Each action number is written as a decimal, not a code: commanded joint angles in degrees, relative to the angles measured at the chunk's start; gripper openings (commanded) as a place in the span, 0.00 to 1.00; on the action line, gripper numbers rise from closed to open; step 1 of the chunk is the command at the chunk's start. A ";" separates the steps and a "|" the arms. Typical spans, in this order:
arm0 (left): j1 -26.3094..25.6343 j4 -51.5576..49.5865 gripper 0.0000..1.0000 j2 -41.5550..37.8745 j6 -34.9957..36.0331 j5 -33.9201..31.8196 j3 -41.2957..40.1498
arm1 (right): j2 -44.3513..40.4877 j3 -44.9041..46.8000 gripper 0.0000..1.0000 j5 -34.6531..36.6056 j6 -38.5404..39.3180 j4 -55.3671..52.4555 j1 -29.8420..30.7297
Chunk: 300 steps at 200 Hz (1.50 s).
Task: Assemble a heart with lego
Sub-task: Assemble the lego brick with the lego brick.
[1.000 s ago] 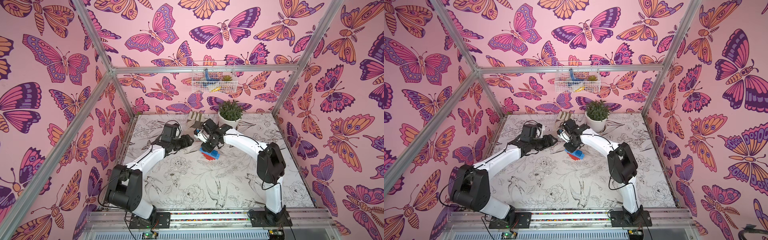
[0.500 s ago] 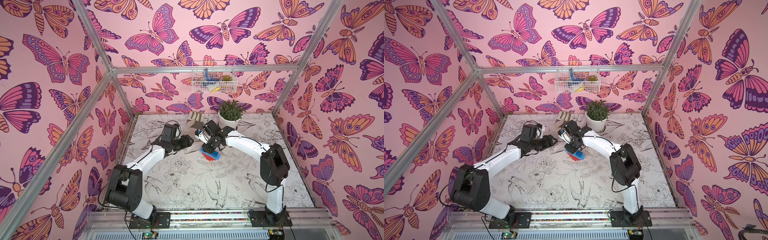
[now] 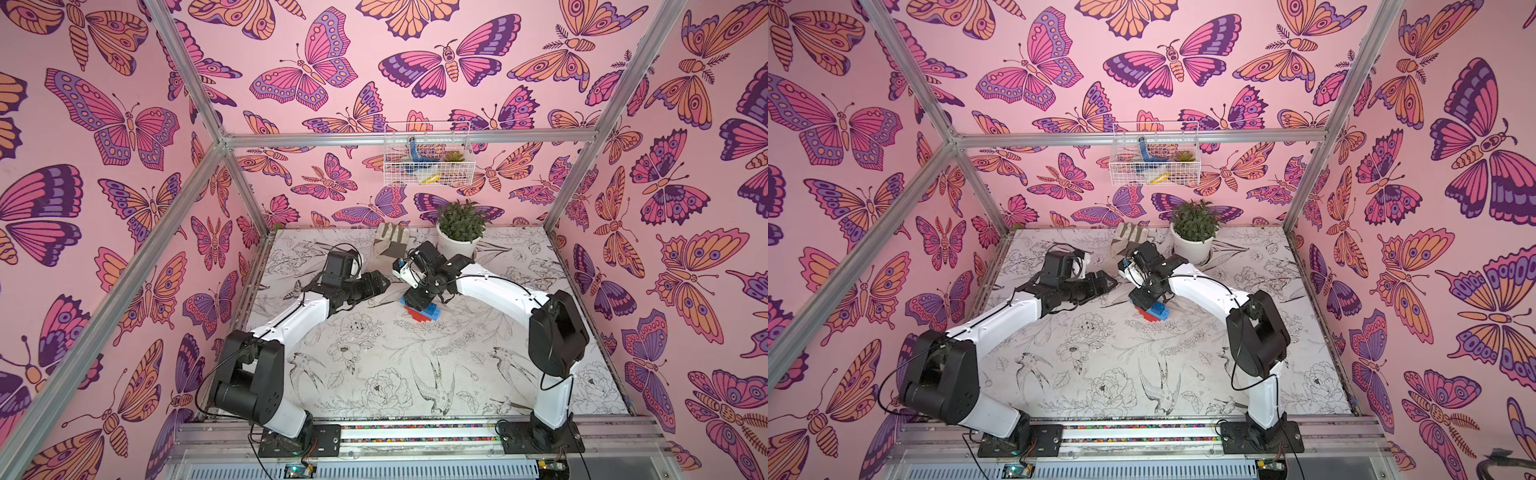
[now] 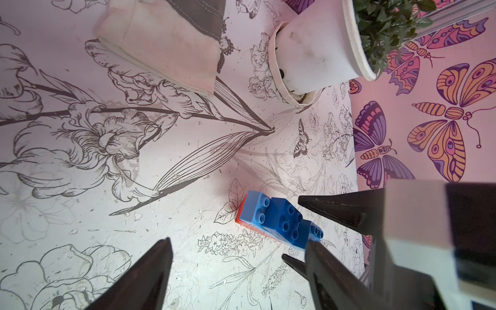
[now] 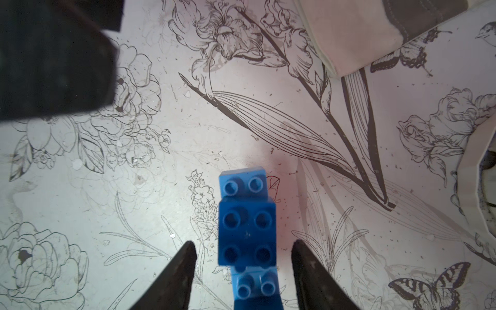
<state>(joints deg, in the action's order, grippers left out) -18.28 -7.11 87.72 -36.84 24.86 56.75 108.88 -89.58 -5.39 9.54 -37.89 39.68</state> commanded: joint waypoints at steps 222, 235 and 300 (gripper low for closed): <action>-5.87 37.28 0.84 19.19 -18.02 16.32 -5.16 | -12.16 18.61 0.60 -5.31 -16.67 7.61 -10.17; -6.05 38.74 0.84 19.95 -18.76 17.36 -5.12 | -12.11 18.63 0.60 -5.33 -16.70 7.53 -10.26; -6.18 40.21 0.84 19.97 -19.11 17.30 -6.56 | -11.57 18.41 0.59 -4.80 -16.98 6.98 -10.24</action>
<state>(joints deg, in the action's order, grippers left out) -24.34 30.57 107.39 -55.72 41.04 51.77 95.83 -69.49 -10.39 -7.49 -29.71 29.76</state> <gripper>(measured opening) 0.834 0.596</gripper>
